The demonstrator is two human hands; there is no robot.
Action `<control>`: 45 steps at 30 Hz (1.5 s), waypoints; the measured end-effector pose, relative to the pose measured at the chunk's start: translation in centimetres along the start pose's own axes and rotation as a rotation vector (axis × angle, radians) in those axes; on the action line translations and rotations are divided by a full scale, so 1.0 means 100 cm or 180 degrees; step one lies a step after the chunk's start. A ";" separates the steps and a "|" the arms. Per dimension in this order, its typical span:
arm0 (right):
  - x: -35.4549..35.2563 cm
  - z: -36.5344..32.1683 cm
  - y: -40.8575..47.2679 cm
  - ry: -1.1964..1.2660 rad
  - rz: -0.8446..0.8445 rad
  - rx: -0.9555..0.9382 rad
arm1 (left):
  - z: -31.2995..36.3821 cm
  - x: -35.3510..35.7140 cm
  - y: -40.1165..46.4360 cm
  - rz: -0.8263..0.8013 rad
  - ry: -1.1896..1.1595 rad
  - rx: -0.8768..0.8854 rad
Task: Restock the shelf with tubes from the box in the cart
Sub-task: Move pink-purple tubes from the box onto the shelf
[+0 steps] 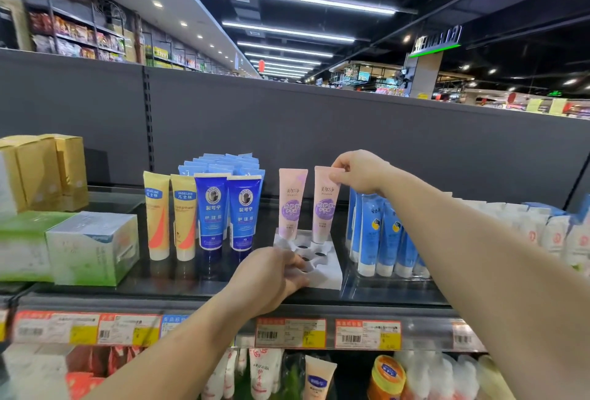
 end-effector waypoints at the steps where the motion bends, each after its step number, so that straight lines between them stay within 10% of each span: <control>1: 0.002 0.001 0.000 -0.0080 -0.0022 0.0012 | 0.002 -0.002 -0.001 0.0048 0.0001 0.0002; 14: -0.002 -0.004 0.005 -0.0467 0.0064 0.0098 | -0.003 -0.001 -0.002 0.0174 0.0312 0.0389; 29: 0.008 -0.054 -0.116 -0.0342 0.1375 0.0095 | 0.003 -0.023 -0.014 0.0365 -0.0700 0.0699; 45: 0.148 -0.211 -0.262 -0.0084 0.0087 0.0030 | -0.089 -0.065 -0.266 0.0347 0.0354 0.0239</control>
Point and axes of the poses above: each hand's wrist, its own y-axis towards the middle knuckle, its own x-axis out of the palm, z = x × y, the point moved 5 cm from there along y, towards the middle knuckle, and after that the axes turned 5 degrees about -z, right-handed, at the moved point
